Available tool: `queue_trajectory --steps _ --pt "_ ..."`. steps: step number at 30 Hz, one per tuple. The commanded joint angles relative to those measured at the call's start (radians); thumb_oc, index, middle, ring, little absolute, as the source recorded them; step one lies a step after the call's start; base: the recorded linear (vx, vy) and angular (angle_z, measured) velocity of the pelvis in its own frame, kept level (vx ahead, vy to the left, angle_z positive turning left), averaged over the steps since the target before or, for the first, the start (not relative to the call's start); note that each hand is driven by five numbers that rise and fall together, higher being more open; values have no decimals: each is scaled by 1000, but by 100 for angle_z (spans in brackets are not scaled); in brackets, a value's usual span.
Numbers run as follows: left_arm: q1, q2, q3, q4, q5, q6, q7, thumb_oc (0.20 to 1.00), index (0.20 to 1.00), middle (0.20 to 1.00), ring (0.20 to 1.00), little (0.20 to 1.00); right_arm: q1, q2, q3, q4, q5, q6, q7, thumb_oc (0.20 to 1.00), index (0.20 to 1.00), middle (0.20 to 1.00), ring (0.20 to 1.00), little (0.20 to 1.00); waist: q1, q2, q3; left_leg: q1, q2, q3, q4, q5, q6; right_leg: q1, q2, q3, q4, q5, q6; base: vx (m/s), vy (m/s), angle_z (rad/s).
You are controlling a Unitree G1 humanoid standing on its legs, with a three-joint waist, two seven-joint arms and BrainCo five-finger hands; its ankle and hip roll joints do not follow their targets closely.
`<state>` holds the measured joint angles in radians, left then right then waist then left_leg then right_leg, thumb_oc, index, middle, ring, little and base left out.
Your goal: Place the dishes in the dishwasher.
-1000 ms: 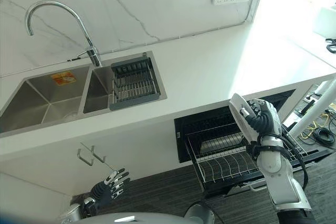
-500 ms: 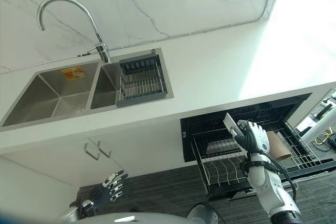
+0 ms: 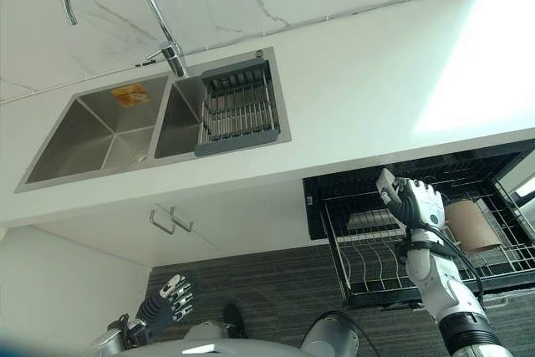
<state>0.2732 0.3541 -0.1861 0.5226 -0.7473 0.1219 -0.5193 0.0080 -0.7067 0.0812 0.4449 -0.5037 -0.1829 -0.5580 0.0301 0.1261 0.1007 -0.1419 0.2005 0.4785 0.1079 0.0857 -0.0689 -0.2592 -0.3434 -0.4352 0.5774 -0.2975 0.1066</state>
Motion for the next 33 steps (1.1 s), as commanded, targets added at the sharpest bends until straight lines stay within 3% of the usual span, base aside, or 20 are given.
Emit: queue_trajectory --steps 1,18,24,27,33 --pt "-29 48 38 -86 -88 -11 5 1000 1000 1000 1000 1000 -140 -27 -5 49 -4 -16 -50 200 200 200 200 200 -3 -32 44 -10 -4 -36 192 -268 -1 125 66 -66 -277 147 62 -23 29 10" --pt "-39 72 -6 -156 -189 -10 50 1000 1000 1000 1000 1000 -265 -124 76 272 11 28 -108 200 200 200 200 200 34 49 94 -50 -31 -74 192 -239 -14 117 40 -89 -277 150 55 -31 23 8" --pt "-41 72 -30 -184 -200 -13 51 1000 1000 1000 1000 1000 -327 -140 101 301 6 44 -123 200 200 200 200 200 43 88 119 -66 -37 -77 192 -228 -19 105 24 -94 -277 152 51 -24 37 4" --pt "-72 88 -49 -201 -229 -23 47 1000 1000 1000 1000 1000 -396 -182 118 334 14 48 -140 200 200 200 200 200 43 129 160 -93 -44 -74 192 -218 -21 69 3 -91 -277 161 51 -129 53 11" --pt "-91 103 -59 -243 -264 -26 54 1000 1000 1000 1000 1000 -479 -209 147 374 23 74 -150 200 200 200 200 200 45 173 203 -127 -59 -75 192 -210 -21 25 -19 -88 -277 177 50 -92 30 6"
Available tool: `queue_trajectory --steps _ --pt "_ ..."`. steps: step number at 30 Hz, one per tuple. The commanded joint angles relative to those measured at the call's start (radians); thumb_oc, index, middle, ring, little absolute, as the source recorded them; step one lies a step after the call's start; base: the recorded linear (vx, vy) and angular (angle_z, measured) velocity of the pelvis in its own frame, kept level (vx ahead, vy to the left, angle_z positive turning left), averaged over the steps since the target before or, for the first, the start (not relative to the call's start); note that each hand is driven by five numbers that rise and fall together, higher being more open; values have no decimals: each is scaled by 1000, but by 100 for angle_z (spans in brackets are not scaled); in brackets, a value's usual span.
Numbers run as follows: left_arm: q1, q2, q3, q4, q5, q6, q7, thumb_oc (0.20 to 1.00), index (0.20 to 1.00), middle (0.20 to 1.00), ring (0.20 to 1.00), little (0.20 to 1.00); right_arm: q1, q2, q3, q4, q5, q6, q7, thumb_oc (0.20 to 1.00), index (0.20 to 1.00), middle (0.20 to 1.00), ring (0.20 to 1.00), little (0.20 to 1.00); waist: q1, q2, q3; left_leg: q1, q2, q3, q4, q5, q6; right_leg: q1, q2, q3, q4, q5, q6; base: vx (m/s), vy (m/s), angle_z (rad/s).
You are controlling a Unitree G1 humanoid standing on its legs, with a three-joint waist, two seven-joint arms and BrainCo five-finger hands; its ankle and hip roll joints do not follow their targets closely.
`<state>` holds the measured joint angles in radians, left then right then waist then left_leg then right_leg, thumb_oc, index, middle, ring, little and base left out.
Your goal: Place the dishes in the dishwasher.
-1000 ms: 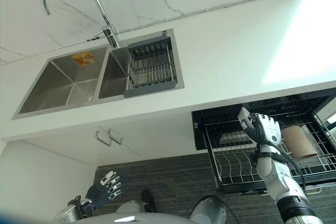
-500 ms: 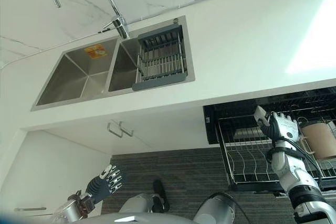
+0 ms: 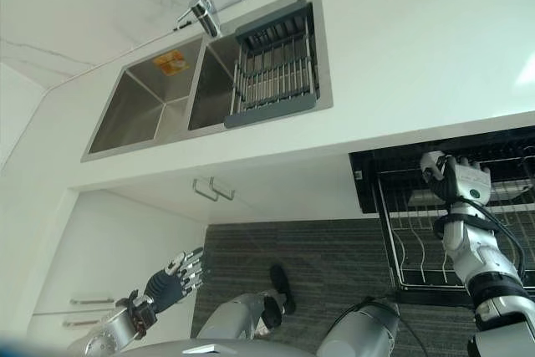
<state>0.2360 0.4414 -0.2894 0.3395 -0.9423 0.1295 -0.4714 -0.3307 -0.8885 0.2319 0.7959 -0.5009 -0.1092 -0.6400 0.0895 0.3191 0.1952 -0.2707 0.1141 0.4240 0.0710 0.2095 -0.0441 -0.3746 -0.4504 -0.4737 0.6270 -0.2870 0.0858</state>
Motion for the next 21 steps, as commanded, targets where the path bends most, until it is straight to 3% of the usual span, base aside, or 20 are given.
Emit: queue_trajectory --steps 1,7,17,18,19,20,21 --pt "-54 16 46 -63 -71 -33 5 1000 1000 1000 1000 1000 -144 -29 -2 24 21 1 -68 200 200 200 200 200 -14 -16 112 -1 27 -20 229 -333 -45 137 86 -49 -327 168 70 -57 29 4" --pt "-53 25 40 -107 -87 -25 4 1000 1000 1000 1000 1000 -184 -37 13 58 19 24 -74 200 200 200 200 200 -9 17 140 -24 12 -25 229 -332 -41 108 65 -43 -327 184 71 -40 25 7" --pt "-68 50 40 -187 -123 1 26 1000 1000 1000 1000 1000 -194 -29 4 88 66 24 -55 200 200 200 200 200 -13 30 163 -39 1 -34 229 -335 -33 79 47 -33 -327 207 75 -23 7 5" --pt "-70 51 40 -189 -124 2 26 1000 1000 1000 1000 1000 -188 -23 0 92 74 25 -53 454 454 454 454 454 -13 28 163 -38 1 -35 229 -336 -33 79 46 -33 -327 209 75 -8 3 4" --pt "-72 52 41 -190 -126 3 26 1000 1000 1000 1000 1000 -186 -19 -3 96 82 24 -53 771 771 771 771 771 -13 27 164 -38 1 -35 229 -337 -32 79 45 -33 -327 210 75 -9 4 3" --pt "-74 52 42 -192 -126 5 26 1000 1000 1000 1000 1000 -183 -13 -7 101 87 19 -55 1000 1000 1000 1000 1000 -13 26 164 -37 1 -36 229 -337 -32 79 44 -33 -327 212 75 -10 5 4" --pt "-77 51 40 -188 -125 2 25 1000 1000 1000 1000 1000 -183 -8 -10 111 95 12 -56 1000 1000 1000 1000 1000 -12 23 164 -38 1 -37 229 -338 -31 78 44 -33 -327 213 75 -13 6 5"
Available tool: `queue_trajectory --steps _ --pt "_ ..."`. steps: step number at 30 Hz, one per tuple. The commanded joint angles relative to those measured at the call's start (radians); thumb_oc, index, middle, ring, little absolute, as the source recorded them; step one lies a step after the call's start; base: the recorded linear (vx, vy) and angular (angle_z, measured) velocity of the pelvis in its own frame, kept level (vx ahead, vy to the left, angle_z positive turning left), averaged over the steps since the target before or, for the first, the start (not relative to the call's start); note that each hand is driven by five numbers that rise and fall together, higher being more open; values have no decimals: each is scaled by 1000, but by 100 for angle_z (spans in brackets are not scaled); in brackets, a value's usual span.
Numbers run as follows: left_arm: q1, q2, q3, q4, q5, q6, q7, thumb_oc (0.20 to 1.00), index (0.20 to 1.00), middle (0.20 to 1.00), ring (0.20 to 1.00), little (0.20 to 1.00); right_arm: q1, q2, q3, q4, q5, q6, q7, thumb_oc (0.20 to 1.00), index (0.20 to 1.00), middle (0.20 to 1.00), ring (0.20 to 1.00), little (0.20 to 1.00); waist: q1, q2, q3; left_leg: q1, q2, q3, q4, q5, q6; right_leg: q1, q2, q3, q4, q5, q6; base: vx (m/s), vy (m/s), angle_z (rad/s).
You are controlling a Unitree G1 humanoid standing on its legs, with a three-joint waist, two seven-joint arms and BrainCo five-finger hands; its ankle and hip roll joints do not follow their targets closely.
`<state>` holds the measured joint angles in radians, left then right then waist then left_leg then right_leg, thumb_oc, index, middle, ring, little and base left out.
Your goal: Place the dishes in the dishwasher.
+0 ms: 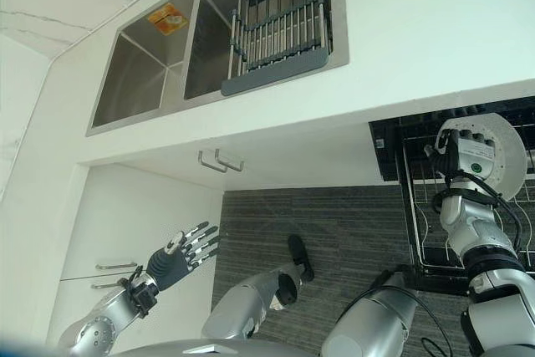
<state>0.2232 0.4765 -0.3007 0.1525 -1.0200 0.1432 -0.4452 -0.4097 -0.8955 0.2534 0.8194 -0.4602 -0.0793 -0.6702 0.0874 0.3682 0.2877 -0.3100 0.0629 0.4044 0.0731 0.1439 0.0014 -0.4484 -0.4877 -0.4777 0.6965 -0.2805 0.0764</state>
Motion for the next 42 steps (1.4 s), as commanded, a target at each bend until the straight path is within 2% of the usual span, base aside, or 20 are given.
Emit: queue_trajectory --steps 1,9,10,12,14,19,21,23,28,35,39,40,42 --pt "-69 13 50 2 -46 -14 0 1000 1000 1000 1000 1000 -103 5 -36 96 60 -22 -21 1000 1000 1000 1000 1000 -10 -29 73 1 53 -20 227 -273 -76 152 81 -29 -396 208 84 -14 0 5" --pt "-90 7 43 28 -40 -29 5 1000 1000 1000 1000 1000 -98 38 -49 127 144 -48 -15 1000 1000 1000 1000 1000 -8 -59 75 -2 61 -38 227 -275 -76 155 84 -31 -396 216 86 -12 -3 2" --pt "-88 5 45 39 -38 -34 3 1000 1000 1000 1000 1000 -88 51 -66 122 201 -66 -18 1000 1000 1000 1000 1000 -9 -71 73 1 63 -43 227 -276 -77 159 88 -29 -396 217 87 0 0 0" --pt "-88 7 48 42 -35 -35 3 1000 1000 1000 1000 1000 -80 64 -83 114 217 -79 -23 1000 1000 1000 1000 1000 -9 -82 72 3 66 -44 227 -278 -77 161 90 -29 -396 219 89 1 -20 -2" --pt "-93 6 54 56 -26 -38 2 1000 1000 1000 1000 1000 -62 86 -107 79 235 -98 -47 1000 1000 1000 1000 1000 -15 -112 70 8 75 -49 227 -282 -79 163 104 -21 -396 220 94 7 -59 -7" --pt "-91 5 64 87 -20 -50 7 1000 1000 1000 1000 1000 -25 109 -139 -5 266 -119 -87 1000 1000 1000 1000 1000 -32 -152 66 23 86 -48 227 -286 -82 171 129 -7 -396 217 97 24 -33 -13" --pt "-87 -1 90 137 1 -64 -10 1000 1000 1000 1000 1000 34 158 -194 -89 288 -140 -125 1000 1000 1000 1000 1000 -51 -203 56 44 103 -44 227 -294 -81 181 156 6 -396 209 99 60 -111 -18" --pt "-88 -3 97 154 21 -70 -14 1000 1000 1000 1000 1000 59 176 -215 -109 294 -149 -143 1000 1000 1000 1000 1000 -58 -223 50 51 111 -41 227 -297 -81 185 166 11 -396 206 101 44 -82 -16" --pt "-79 -8 135 178 58 -55 -14 1000 1000 1000 1000 1000 152 219 -284 -162 335 -153 -117 1000 1000 1000 1000 1000 -76 -277 32 73 132 -33 227 -303 -78 200 189 17 -396 204 105 44 -82 -13" --pt "-68 -22 187 225 120 -27 -22 1000 1000 1000 1000 1000 296 268 -378 -186 401 -155 -92 1000 1000 1000 1000 1000 -101 -332 -2 120 154 -1 227 -312 -72 239 209 14 -396 200 109 61 -51 -10" --pt "-48 -34 233 256 151 -21 -13 1000 1000 1000 1000 1000 397 297 -457 -197 501 -148 -44 1000 1000 1000 1000 1000 -121 -363 -34 158 161 17 227 -322 -70 269 222 19 -396 193 109 120 -43 -11" --pt "-39 -41 253 281 164 -18 -15 1000 1000 1000 1000 1000 447 317 -507 -172 579 -146 -18 1000 1000 1000 1000 1000 -132 -374 -53 178 165 29 227 -326 -70 285 230 21 -396 188 108 129 -34 -17" --pt "-37 -45 262 302 178 -18 -19 1000 1000 1000 1000 1000 474 330 -540 -132 633 -140 -1 1000 1000 1000 1000 1000 -137 -380 -64 192 169 41 227 -329 -71 296 232 18 -396 185 107 97 -35 -17"
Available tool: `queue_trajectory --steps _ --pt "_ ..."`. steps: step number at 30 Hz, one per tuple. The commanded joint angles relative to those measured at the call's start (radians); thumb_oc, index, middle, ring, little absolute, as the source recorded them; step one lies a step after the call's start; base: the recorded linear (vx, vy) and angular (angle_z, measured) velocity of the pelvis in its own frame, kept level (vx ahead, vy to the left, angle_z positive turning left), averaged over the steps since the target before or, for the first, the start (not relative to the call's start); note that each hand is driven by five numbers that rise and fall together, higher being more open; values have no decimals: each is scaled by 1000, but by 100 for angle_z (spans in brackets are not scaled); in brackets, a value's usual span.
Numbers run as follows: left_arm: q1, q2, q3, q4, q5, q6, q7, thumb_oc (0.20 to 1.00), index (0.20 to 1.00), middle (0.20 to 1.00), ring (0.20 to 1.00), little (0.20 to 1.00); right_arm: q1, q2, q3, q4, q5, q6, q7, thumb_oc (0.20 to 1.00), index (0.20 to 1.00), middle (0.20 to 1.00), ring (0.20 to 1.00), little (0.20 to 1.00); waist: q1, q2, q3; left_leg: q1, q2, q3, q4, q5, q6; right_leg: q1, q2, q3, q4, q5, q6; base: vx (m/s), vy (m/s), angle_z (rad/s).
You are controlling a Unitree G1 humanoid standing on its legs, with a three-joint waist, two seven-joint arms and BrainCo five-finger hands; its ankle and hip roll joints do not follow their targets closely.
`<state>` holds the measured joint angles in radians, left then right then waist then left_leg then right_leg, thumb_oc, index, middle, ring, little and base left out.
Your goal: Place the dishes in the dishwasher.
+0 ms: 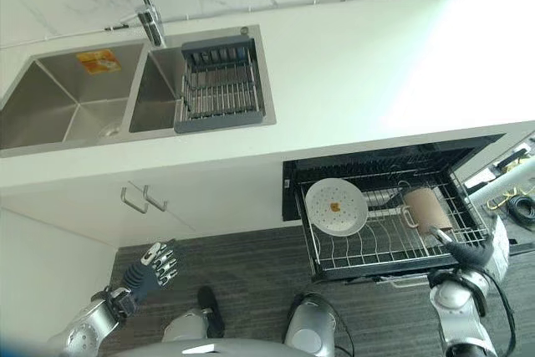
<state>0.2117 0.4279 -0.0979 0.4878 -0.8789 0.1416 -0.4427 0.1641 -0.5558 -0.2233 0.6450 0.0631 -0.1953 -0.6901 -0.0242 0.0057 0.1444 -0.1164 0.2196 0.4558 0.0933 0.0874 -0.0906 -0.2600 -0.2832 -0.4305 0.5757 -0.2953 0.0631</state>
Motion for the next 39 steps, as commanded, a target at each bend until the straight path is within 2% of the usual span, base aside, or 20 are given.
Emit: queue_trajectory --steps 1,3,7,8,9,10,11,12,13,14,15,16,18,21,23,24,29,39 --pt "-27 5 61 -21 41 -17 -24 1000 1000 1000 1000 1000 -91 -7 -80 71 139 -19 31 1000 1000 1000 1000 1000 -29 -19 76 5 15 -3 207 -274 21 113 27 -31 -276 199 121 70 -43 -8" --pt "-31 6 63 5 51 -19 -33 1000 1000 1000 1000 1000 -82 -1 -109 130 215 -2 66 1000 1000 1000 1000 1000 -30 -23 70 16 18 3 207 -277 21 122 28 -34 -276 197 121 43 -44 -2" --pt "-43 9 60 60 73 -24 -51 1000 1000 1000 1000 1000 -75 17 -179 299 436 29 195 1000 1000 1000 1000 1000 -31 -27 59 34 19 9 207 -283 21 133 30 -36 -276 195 123 31 -51 -6" --pt "-45 8 57 79 79 -30 -56 1000 1000 1000 1000 1000 -75 26 -199 348 516 52 239 1000 1000 1000 1000 1000 -31 -29 56 38 19 11 207 -285 22 136 30 -38 -276 194 123 43 -68 -2" --pt "-51 7 51 116 88 -43 -66 1000 1000 1000 1000 1000 -78 34 -231 420 635 115 316 1000 1000 1000 1000 1000 -29 -28 50 47 18 13 207 -288 22 142 31 -40 -276 193 123 40 -59 -4" --pt "-53 8 50 121 89 -45 -68 1000 1000 1000 1000 1000 -78 31 -233 427 652 124 325 1000 1000 1000 1000 1000 -28 -28 50 48 18 13 207 -288 22 143 31 -40 -276 193 123 43 -62 -8" --pt "-55 3 47 152 101 -59 -81 1000 1000 1000 1000 1000 -83 41 -260 490 759 177 384 1000 1000 1000 1000 1000 -26 -27 45 52 18 14 207 -290 22 148 30 -43 -276 190 122 25 -37 -9" --pt "-57 2 46 167 107 -65 -88 1000 1000 1000 1000 1000 -85 43 -271 517 799 201 413 1000 1000 1000 1000 1000 -24 -25 43 54 17 14 207 -290 22 150 30 -44 -276 189 122 34 -48 -8" --pt "-58 -1 44 187 113 -73 -96 1000 1000 1000 1000 1000 -90 49 -284 545 872 232 433 752 752 752 752 752 -22 -22 39 56 16 13 207 -291 22 152 30 -45 -276 188 121 39 -37 -5" --pt "-61 -9 41 212 120 -82 -100 1000 1000 1000 1000 1000 -94 63 -305 580 975 287 442 200 200 200 200 200 -19 -16 32 59 14 12 207 -293 22 157 32 -48 -276 184 119 57 -34 -3" --pt "-64 -26 31 255 129 -103 -110 1000 1000 1000 1000 1000 -99 88 -322 622 1122 373 450 200 200 200 200 200 -14 -3 24 59 11 8 207 -294 20 162 33 -51 -276 177 116 59 -23 4" --pt "-63 -33 31 265 134 -103 -110 1000 1000 1000 1000 1000 -102 97 -331 639 1183 397 441 200 200 200 200 200 -11 2 21 58 9 6 207 -294 20 164 34 -51 -276 173 114 42 -11 8" --pt "-60 -42 31 281 135 -103 -110 1000 1000 1000 1000 1000 -102 108 -340 659 1274 417 431 200 200 200 200 200 -8 10 17 56 7 3 207 -294 19 166 35 -52 -276 170 113 22 -1 8" --pt "-55 -59 27 298 138 -98 -107 1000 1000 1000 1000 1000 -109 124 -353 678 1331 423 439 200 200 200 200 200 2 26 12 51 3 -4 207 -291 17 173 36 -57 -276 162 108 6 1 2" --pt "-51 -72 16 297 142 -93 -92 1000 1000 1000 1000 1000 -136 131 -332 674 1310 444 442 200 200 200 200 200 17 44 12 38 -4 -16 207 -287 15 177 36 -62 -276 151 101 -2 43 7" --pt "-54 -71 10 289 138 -87 -83 1000 1000 1000 1000 1000 -152 127 -316 674 1307 475 448 200 200 200 200 200 27 53 15 27 -8 -24 207 -284 15 174 33 -65 -276 148 100 -29 34 9" --pt "-57 -66 -1 260 124 -71 -57 1000 1000 1000 1000 1000 -200 103 -280 673 1307 517 443 200 200 200 200 200 59 74 23 -2 -25 -52 207 -275 13 174 21 -82 -276 145 98 -23 28 16" --pt "-57 -59 -32 201 97 -46 -15 1000 1000 1000 1000 1000 -322 11 -215 664 1333 524 452 200 200 200 200 200 130 126 41 -53 -57 -93 207 -253 6 186 -18 -134 -276 145 95 -14 52 23"
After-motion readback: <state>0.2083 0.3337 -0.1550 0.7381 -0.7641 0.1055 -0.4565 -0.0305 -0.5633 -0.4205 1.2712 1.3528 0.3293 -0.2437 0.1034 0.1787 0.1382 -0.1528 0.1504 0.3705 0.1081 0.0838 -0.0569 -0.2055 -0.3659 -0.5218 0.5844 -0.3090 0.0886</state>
